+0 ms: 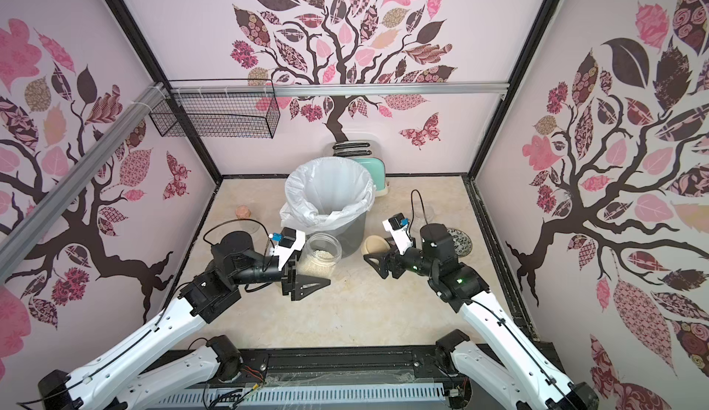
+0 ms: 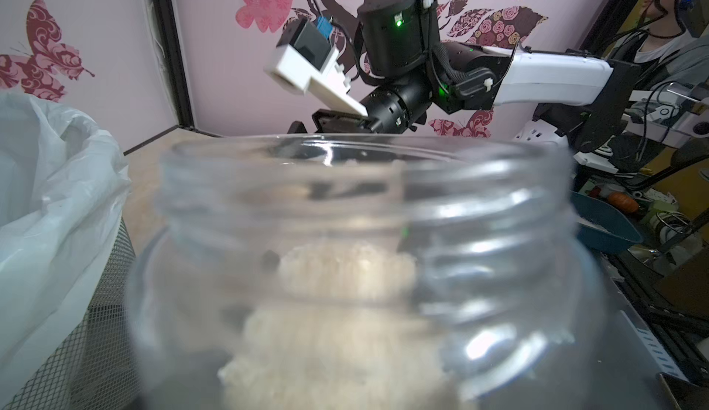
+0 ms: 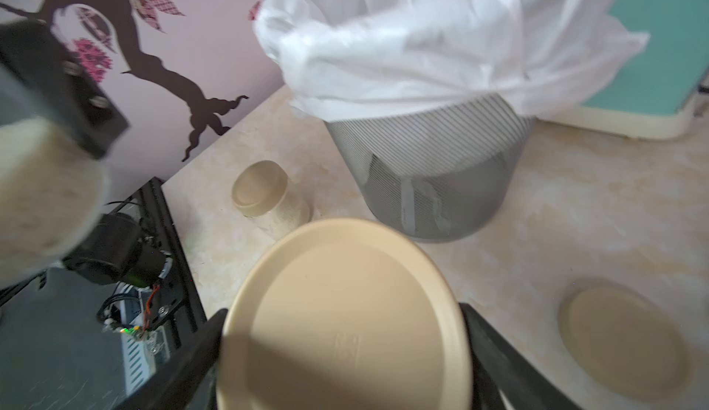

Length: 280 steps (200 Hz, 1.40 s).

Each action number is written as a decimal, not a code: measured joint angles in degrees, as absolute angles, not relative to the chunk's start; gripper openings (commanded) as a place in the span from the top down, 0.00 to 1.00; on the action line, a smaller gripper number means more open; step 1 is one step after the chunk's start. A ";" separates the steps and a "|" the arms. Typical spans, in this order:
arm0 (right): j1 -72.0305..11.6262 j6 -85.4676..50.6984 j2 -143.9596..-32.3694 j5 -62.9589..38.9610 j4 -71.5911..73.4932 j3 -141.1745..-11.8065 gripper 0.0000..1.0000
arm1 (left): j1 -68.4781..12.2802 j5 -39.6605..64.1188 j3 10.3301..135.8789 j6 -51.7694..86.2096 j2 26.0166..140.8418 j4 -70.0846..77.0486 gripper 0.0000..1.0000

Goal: Empty moldy rice from jars
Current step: Place the lid at the center of the board.

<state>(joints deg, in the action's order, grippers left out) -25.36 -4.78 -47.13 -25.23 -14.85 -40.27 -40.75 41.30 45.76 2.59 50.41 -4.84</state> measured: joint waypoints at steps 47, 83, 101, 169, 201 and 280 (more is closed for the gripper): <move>-26.02 -13.74 -48.64 -12.19 -10.46 -28.86 0.34 | -40.75 40.64 45.76 1.56 50.41 -4.89 0.39; -29.80 -18.17 -53.15 -2.42 -5.80 -25.91 0.33 | -40.69 39.81 45.76 0.82 50.41 -5.63 0.38; -31.51 -20.23 -55.81 1.69 -3.20 -24.38 0.33 | -40.58 39.42 45.80 0.38 50.39 -5.74 0.38; -34.65 -25.78 -67.24 11.33 3.97 -21.87 0.31 | -40.53 38.83 47.29 -0.05 50.50 -6.11 0.38; -35.99 -27.03 -72.20 13.06 7.07 -21.61 0.23 | -40.49 38.61 47.42 -0.08 50.78 -6.11 0.38; -36.69 -27.94 -74.78 14.48 10.00 -21.56 0.00 | -40.47 38.11 47.46 -0.23 52.05 -6.11 0.38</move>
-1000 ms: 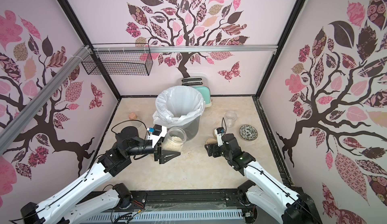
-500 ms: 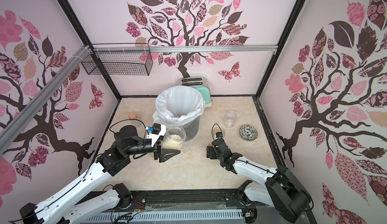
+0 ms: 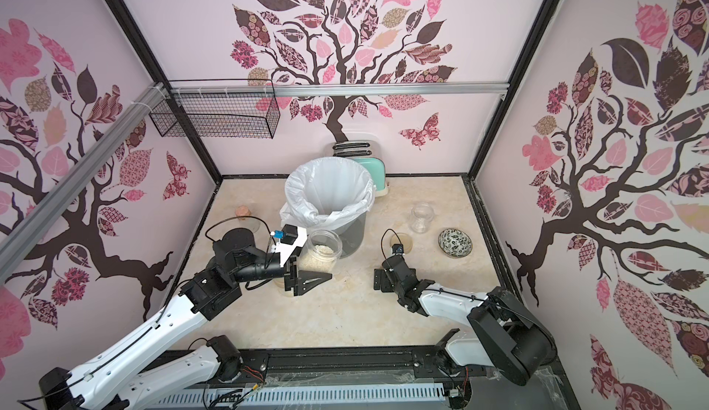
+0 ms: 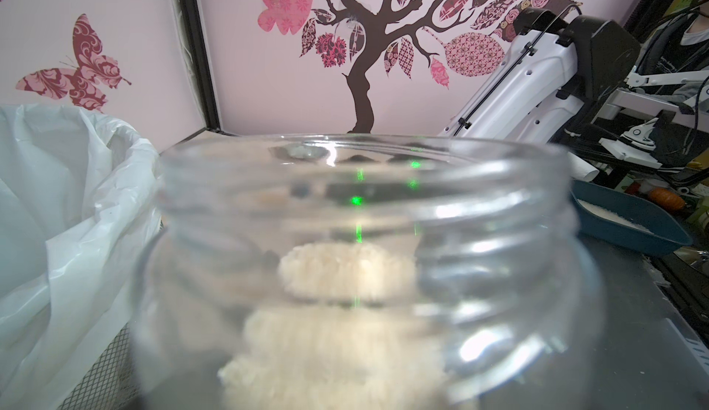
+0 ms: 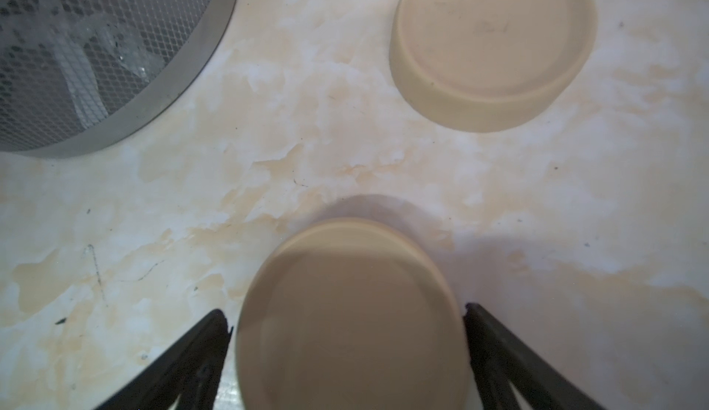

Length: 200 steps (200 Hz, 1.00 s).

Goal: Empty moldy rice from jars
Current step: Place the lid at the center of the board, then pour the moldy rice from the jar into the trash bin.

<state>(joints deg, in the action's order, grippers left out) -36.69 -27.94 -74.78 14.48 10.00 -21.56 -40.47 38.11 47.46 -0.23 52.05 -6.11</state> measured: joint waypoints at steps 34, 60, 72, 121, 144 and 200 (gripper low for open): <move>-36.69 -28.38 -70.74 14.55 6.28 -22.09 0.01 | -40.47 37.63 47.46 -0.25 52.69 -6.09 0.38; -36.69 -28.23 -62.50 14.63 -1.19 -26.22 0.00 | -40.07 37.45 47.46 -0.51 52.77 -6.11 0.38; -36.69 -27.53 -57.69 14.52 -4.67 -29.45 0.00 | -39.57 37.45 47.48 -0.64 52.80 -6.11 0.38; -36.62 -16.86 -44.40 8.58 -16.78 -50.94 0.00 | -34.72 38.68 49.76 -0.89 54.70 -6.37 0.38; -36.53 -9.61 -48.77 0.84 -22.24 -66.19 0.00 | -32.38 39.99 52.73 -1.89 56.14 -7.05 0.38; -36.14 8.03 -71.59 -22.55 -33.67 -102.83 0.20 | -25.61 44.36 64.75 -7.73 65.82 -10.28 0.38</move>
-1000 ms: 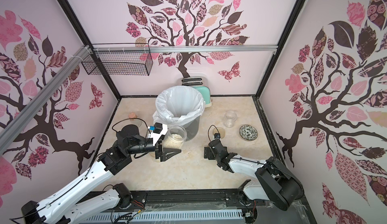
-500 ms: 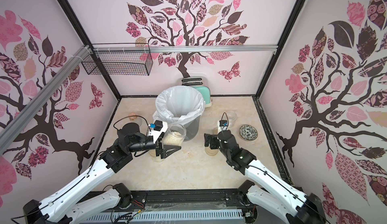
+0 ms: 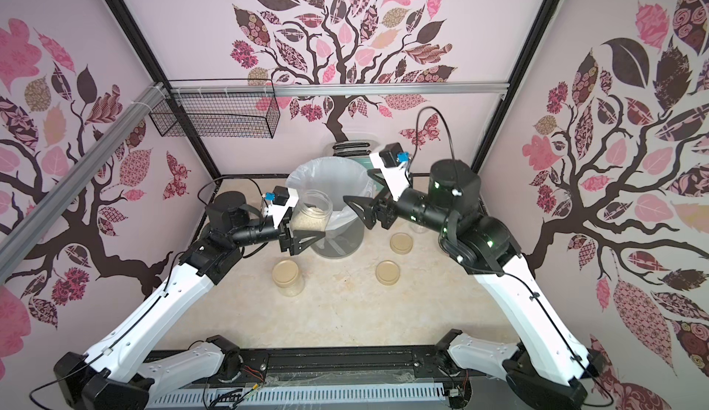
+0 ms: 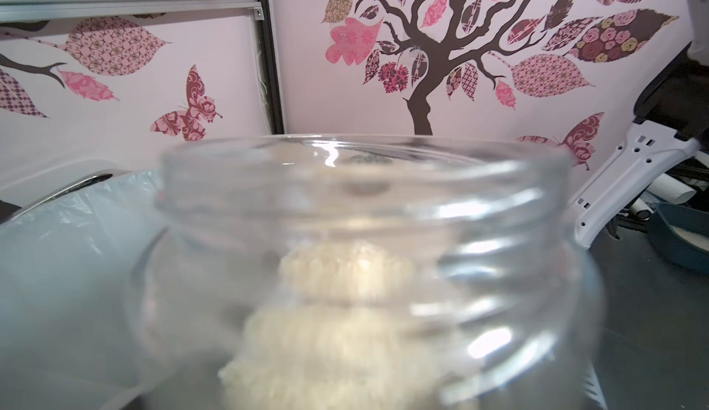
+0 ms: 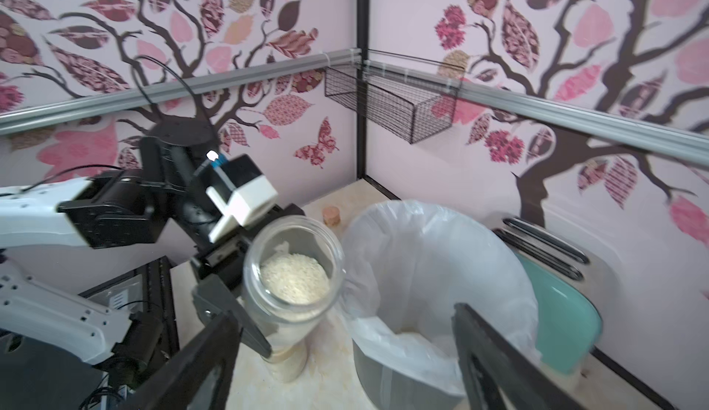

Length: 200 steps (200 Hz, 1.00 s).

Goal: Empty moldy rice from jars
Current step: Pour the moldy rice from the jar into the trash bin.

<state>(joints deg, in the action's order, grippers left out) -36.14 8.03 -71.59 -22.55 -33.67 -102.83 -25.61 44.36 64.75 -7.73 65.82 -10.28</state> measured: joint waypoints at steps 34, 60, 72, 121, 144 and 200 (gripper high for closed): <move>-35.51 16.56 -87.46 -31.03 -43.66 -121.16 0.30 | -23.33 45.71 73.28 -12.86 73.45 -13.72 0.38; -35.48 20.86 -97.27 -33.04 -50.94 -131.81 0.31 | -21.93 47.07 77.19 -15.05 77.43 -14.76 0.38; -35.44 22.11 -99.48 -33.21 -52.90 -132.84 0.31 | -21.37 47.42 78.46 -15.81 78.94 -14.96 0.38; -34.35 24.86 -102.63 -33.47 -56.84 -132.92 0.38 | -20.71 48.12 80.77 -18.52 82.46 -15.90 0.37; -34.04 25.69 -103.18 -34.68 -57.52 -133.27 0.47 | -20.71 48.34 82.59 -20.18 83.96 -17.06 0.38; -34.04 27.53 -105.75 -36.03 -58.28 -133.88 0.65 | -20.71 47.92 87.15 -26.76 87.77 -22.50 0.36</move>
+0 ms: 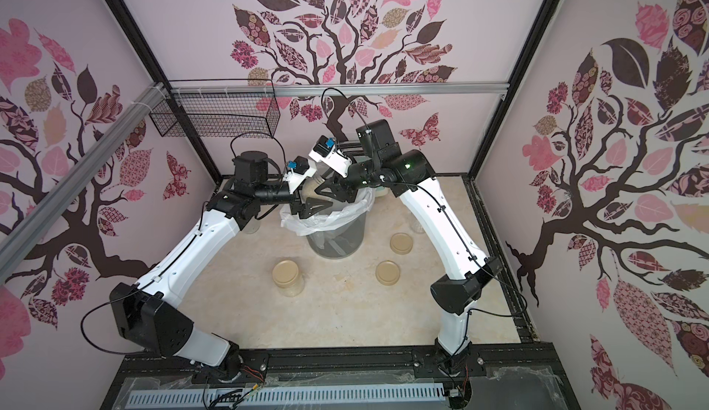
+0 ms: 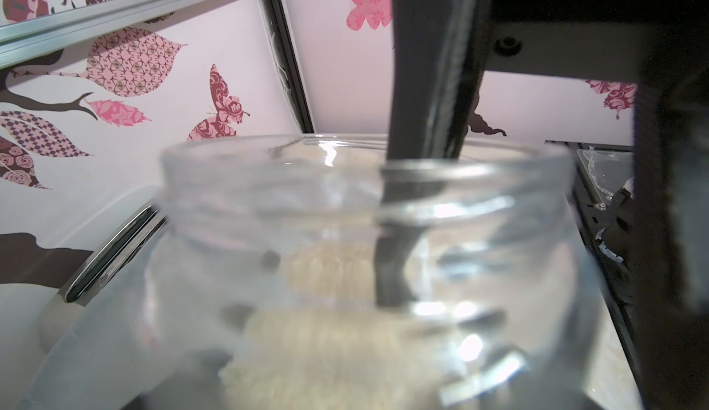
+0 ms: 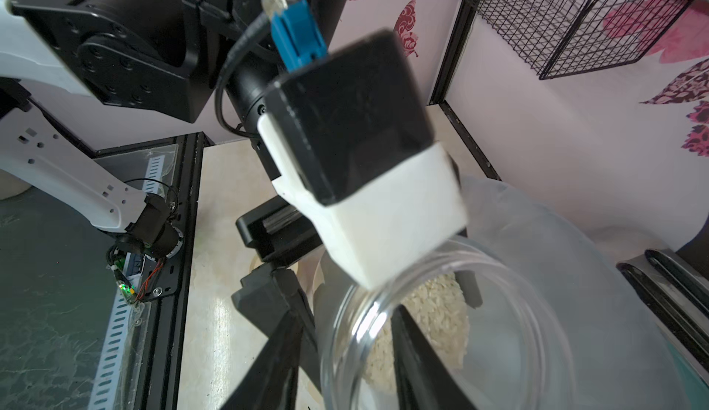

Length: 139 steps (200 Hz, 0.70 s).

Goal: Empty moldy rice from jars
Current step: Pour the moldy rice from the jar into the trash bin.

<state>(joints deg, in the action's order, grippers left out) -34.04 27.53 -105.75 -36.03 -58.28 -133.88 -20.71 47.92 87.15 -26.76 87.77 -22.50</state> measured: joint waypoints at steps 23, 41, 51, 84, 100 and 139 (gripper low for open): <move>-33.91 28.32 -107.42 -36.60 -58.33 -134.37 0.75 | -20.71 46.59 89.19 -30.33 89.21 -25.80 0.36; -33.32 28.05 -108.55 -37.36 -58.63 -134.98 0.83 | -20.58 45.21 91.29 -34.96 90.72 -28.03 0.35; -32.86 27.46 -108.99 -37.89 -58.83 -135.15 0.87 | -20.60 44.45 92.55 -36.77 91.66 -28.88 0.35; -32.01 27.14 -109.73 -38.50 -58.46 -135.37 1.00 | -20.60 42.59 94.74 -40.14 93.19 -30.30 0.31; -31.64 26.74 -109.75 -39.57 -57.71 -134.93 1.00 | -20.60 42.00 95.11 -41.28 93.19 -30.39 0.25; -30.30 24.25 -108.20 -43.64 -51.07 -127.92 1.00 | -20.49 39.07 95.15 -44.10 93.45 -31.33 0.08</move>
